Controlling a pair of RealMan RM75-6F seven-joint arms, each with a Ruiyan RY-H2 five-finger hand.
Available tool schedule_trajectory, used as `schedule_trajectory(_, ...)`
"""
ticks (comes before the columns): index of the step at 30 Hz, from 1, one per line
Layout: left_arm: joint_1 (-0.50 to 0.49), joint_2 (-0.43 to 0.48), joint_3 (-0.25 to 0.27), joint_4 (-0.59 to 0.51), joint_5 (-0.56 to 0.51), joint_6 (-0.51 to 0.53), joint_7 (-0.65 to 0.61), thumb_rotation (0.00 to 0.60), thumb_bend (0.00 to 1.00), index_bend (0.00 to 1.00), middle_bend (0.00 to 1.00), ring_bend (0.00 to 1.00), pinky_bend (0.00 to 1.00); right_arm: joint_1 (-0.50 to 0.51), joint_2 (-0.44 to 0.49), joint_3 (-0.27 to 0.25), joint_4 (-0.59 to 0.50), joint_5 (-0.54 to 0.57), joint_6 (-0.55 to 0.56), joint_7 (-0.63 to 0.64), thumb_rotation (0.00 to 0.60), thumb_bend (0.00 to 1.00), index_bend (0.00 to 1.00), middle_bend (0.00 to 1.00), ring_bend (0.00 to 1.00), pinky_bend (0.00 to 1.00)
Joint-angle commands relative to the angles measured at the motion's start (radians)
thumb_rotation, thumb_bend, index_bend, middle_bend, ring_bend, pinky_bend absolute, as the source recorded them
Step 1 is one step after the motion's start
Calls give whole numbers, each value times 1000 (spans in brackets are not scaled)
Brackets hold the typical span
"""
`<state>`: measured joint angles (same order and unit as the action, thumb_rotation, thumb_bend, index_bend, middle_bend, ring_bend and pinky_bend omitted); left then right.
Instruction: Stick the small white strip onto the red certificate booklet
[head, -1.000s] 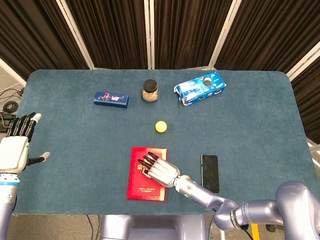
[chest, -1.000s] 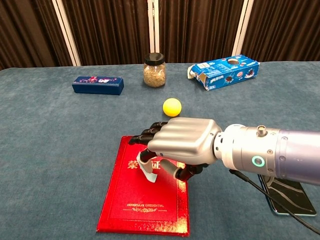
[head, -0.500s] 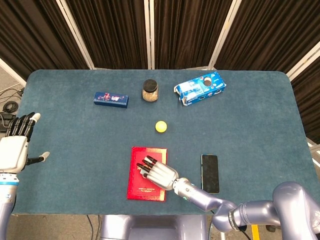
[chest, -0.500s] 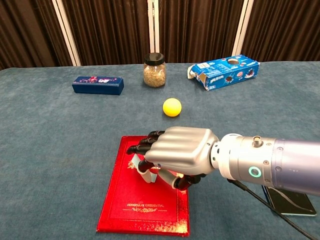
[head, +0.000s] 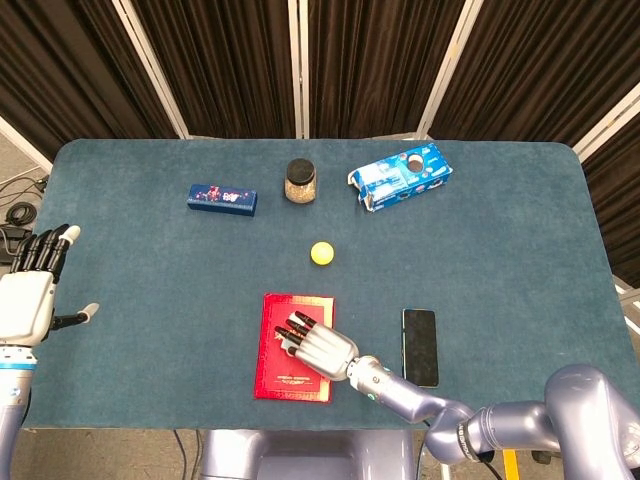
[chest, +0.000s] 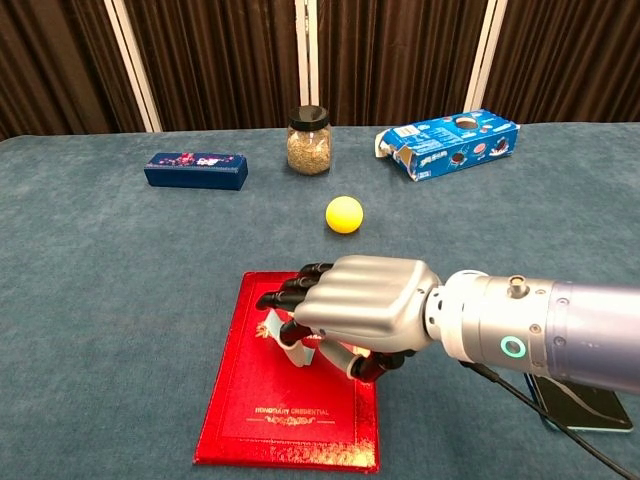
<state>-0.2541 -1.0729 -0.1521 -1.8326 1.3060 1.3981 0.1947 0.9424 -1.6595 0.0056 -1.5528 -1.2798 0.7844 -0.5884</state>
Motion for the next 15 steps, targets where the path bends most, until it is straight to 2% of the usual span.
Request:
schedule_trajectory(1,0,0,0,0,0,0,1,600,0,0,0,0,0,0,4,3,-4,-3,2,3,600,760,400,0,0,0)
schedule_trajectory(15,-3,-4,0,2,-4,-5,7,600,0,0,0,0,0,-8,14,-5,4,-5,-5,11,600,760,400,0,0,0)
